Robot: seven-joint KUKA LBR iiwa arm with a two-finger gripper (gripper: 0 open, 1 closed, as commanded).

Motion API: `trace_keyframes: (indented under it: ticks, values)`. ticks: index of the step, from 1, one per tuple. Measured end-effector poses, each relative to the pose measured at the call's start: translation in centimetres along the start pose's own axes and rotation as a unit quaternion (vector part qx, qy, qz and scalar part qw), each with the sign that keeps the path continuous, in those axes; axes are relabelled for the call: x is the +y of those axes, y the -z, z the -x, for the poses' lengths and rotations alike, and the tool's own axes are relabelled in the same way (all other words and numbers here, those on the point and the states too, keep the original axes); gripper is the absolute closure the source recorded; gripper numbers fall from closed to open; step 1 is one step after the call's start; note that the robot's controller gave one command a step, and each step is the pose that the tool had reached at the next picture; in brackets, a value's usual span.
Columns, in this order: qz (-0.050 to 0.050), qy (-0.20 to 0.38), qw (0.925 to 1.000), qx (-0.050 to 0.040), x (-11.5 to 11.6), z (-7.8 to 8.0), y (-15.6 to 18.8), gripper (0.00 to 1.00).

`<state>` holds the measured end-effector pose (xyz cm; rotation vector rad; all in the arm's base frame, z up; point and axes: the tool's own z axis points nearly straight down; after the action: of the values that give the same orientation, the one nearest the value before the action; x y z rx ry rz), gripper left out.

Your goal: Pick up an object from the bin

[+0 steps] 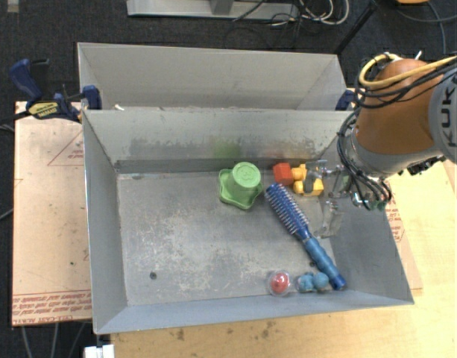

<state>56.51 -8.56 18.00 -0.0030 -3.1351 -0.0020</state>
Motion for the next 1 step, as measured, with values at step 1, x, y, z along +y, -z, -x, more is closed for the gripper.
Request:
trace_keyframes:
  ticks: [1]
  values:
    - [-0.001,0.085,0.9963,-0.0031,-2.16,5.26,-9.06,0.0]
